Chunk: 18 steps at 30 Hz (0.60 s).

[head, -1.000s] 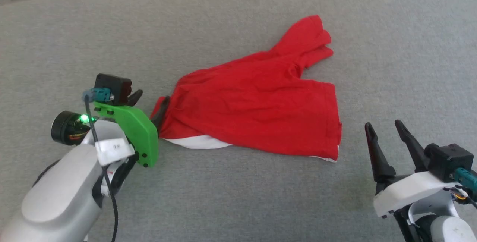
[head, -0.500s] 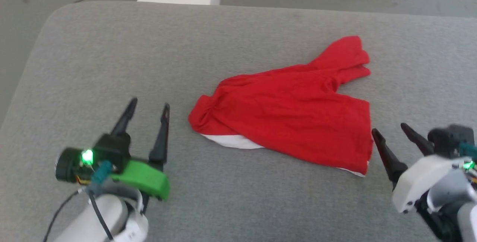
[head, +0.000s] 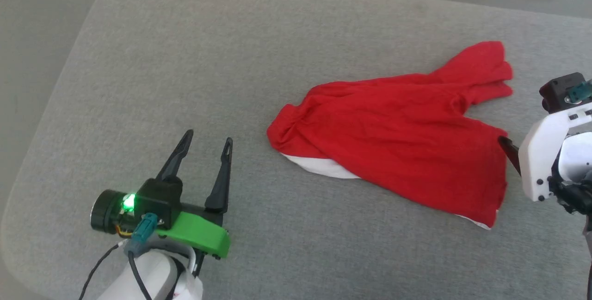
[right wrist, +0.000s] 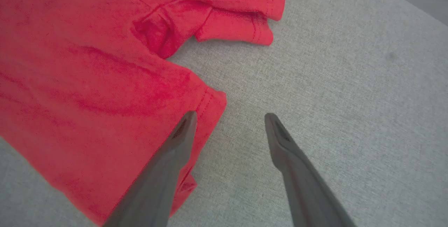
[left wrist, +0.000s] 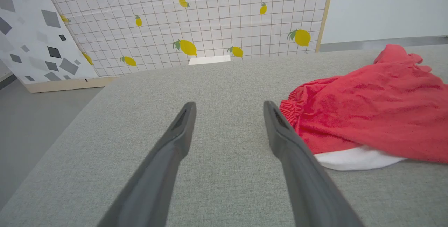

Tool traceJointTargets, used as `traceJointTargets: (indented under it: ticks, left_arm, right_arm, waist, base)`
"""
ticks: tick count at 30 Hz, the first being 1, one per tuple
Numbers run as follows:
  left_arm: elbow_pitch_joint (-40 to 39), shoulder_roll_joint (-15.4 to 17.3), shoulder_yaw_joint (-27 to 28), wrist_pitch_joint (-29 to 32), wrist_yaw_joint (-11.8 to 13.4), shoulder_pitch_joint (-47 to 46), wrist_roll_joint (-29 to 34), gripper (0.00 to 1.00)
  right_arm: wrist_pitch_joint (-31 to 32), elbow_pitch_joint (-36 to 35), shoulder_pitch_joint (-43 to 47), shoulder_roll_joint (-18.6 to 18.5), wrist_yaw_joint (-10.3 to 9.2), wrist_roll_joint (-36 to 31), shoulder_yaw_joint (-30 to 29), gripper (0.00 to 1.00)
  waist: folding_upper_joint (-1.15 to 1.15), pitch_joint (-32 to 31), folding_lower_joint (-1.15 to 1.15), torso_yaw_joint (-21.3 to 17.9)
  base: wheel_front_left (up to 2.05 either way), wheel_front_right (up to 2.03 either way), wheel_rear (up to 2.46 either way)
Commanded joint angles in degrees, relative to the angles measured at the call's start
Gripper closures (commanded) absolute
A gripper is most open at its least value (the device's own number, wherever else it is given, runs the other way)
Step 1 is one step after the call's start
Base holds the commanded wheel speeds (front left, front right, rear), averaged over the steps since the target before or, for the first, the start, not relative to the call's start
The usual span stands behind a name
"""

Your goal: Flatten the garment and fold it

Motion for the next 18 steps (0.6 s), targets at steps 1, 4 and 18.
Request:
traceJointTargets:
  ticks: [1,4,18]
  left_arm:
    - [0.0,-0.8,0.4,-0.4,-0.5,-1.0,0.6,0.00]
    - [0.0,-1.9,1.0,-0.4,-1.0,-1.2,0.9,0.00]
    - [1.6,-4.8,3.4,-0.4,-3.4,-0.4,2.5,0.00]
  right_arm:
    - [0.9,1.2,-0.9,-0.5,-0.08,-0.2,0.5,0.00]
    - [1.1,2.8,-1.8,-1.6,-0.08,-0.4,1.4,0.00]
    - [-2.9,5.3,-1.9,-5.3,-0.08,-0.8,7.7,1.00]
  waist:
    - [0.00,2.1,0.00,2.2]
    - [0.00,3.1,0.00,3.1]
    - [0.00,4.1,0.00,3.7]
  base:
    - [0.00,0.00,0.00]
    - [0.00,0.00,0.00]
    - [0.00,0.00,0.00]
